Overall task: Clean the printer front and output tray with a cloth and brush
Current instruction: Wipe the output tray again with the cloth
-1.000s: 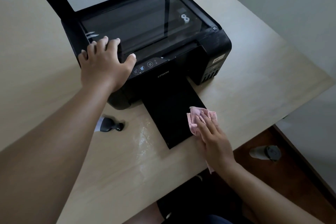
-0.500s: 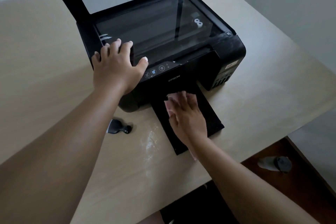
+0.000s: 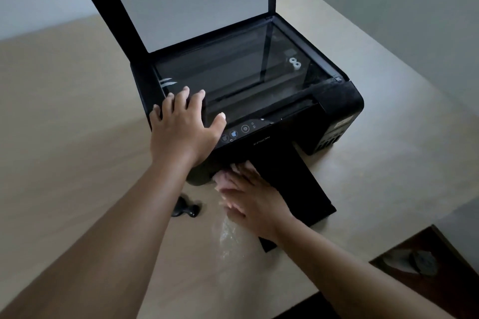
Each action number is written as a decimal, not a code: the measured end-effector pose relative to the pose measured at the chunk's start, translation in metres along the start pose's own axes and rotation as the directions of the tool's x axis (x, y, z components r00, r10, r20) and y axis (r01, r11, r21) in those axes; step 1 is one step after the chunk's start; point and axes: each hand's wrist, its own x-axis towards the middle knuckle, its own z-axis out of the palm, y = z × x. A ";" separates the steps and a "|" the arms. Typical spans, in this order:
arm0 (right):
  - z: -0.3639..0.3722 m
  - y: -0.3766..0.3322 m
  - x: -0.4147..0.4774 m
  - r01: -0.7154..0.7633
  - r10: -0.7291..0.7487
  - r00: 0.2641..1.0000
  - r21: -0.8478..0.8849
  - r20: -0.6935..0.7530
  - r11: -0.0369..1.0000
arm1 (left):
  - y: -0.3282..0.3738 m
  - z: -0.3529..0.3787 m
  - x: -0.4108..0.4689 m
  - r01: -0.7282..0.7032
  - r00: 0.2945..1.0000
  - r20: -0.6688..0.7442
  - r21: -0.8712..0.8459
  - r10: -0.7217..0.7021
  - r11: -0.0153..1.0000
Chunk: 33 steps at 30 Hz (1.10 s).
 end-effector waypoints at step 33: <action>-0.048 0.035 -0.068 -0.339 0.336 0.936 0.017 0.109 0.941 | -0.001 0.000 -0.001 -0.001 1.000 -0.007 -0.016 0.001 1.000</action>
